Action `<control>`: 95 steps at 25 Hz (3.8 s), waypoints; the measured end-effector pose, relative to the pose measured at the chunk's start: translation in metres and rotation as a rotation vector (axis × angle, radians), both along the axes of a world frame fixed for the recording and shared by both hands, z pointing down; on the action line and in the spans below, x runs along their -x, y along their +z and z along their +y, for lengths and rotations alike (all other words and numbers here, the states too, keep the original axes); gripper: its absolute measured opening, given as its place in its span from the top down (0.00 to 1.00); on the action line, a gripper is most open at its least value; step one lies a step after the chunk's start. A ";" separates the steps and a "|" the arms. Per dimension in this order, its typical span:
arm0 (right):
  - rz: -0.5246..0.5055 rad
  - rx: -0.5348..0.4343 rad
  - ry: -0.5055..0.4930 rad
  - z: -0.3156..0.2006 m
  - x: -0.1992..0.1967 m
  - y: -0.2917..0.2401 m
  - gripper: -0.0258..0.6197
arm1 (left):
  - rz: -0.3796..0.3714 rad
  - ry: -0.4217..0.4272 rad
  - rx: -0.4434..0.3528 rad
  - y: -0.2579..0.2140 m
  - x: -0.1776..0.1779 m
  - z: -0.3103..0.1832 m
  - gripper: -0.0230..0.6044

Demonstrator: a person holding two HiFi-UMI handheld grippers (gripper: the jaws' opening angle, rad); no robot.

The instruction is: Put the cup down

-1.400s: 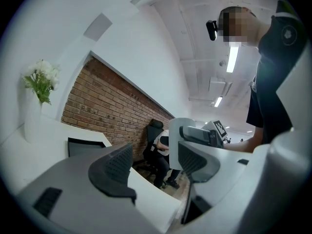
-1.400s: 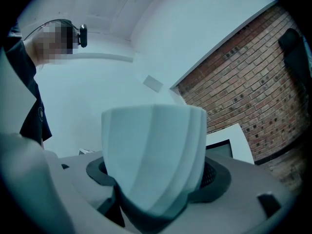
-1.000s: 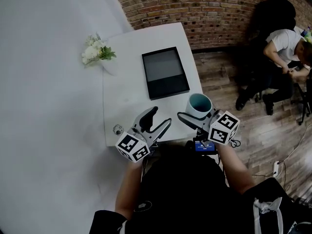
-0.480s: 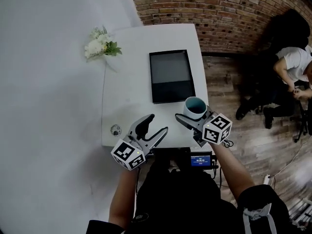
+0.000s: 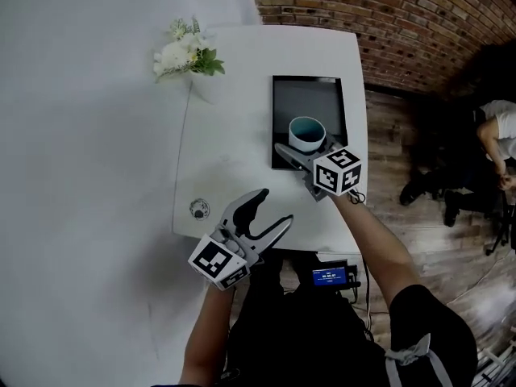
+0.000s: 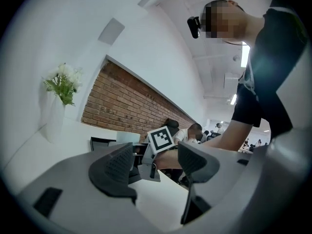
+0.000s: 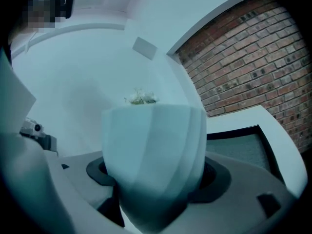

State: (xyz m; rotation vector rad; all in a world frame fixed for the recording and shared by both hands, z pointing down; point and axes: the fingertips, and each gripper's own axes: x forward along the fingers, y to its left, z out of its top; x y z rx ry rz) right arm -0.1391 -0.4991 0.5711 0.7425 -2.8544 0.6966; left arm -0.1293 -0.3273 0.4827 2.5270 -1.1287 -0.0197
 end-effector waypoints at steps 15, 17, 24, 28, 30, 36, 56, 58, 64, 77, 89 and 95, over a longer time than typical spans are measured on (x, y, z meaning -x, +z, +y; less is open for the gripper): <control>0.261 -0.131 -0.116 -0.013 0.042 0.045 0.34 | 0.015 -0.056 0.037 0.011 0.031 -0.007 0.49; 0.323 -0.142 -0.137 -0.008 0.036 0.049 0.34 | 0.012 -0.048 0.043 0.012 0.031 -0.006 0.49; 0.459 -0.168 -0.202 0.011 0.016 0.070 0.36 | 0.010 -0.021 0.032 0.012 0.027 -0.009 0.49; 0.512 -0.195 -0.221 0.023 0.014 0.080 0.37 | 0.007 -0.013 0.031 0.012 0.022 -0.005 0.49; 0.513 -0.198 -0.215 0.022 0.012 0.079 0.37 | 0.004 -0.016 0.032 0.012 0.021 -0.002 0.49; 0.494 -0.179 -0.201 0.028 0.002 0.074 0.37 | 0.013 -0.055 0.051 0.015 0.029 0.010 0.49; 0.368 -0.123 -0.026 0.054 -0.068 0.040 0.37 | 0.001 -0.002 0.013 0.004 0.010 0.029 0.49; 0.316 -0.105 -0.014 0.061 -0.074 0.029 0.37 | 0.001 0.004 0.014 0.004 0.008 0.030 0.49; 0.115 -0.065 0.049 0.077 -0.092 -0.025 0.52 | -0.002 0.036 -0.003 -0.003 -0.005 0.031 0.50; -0.211 0.007 0.174 0.118 -0.133 -0.097 0.94 | 0.045 0.094 -0.081 -0.023 -0.024 0.021 0.63; -0.295 0.023 0.177 0.159 -0.147 -0.125 0.94 | 0.119 0.129 -0.110 -0.037 -0.030 0.026 0.95; -0.307 0.060 0.220 0.153 -0.154 -0.117 0.94 | 0.111 0.149 -0.115 -0.034 -0.035 0.025 0.95</control>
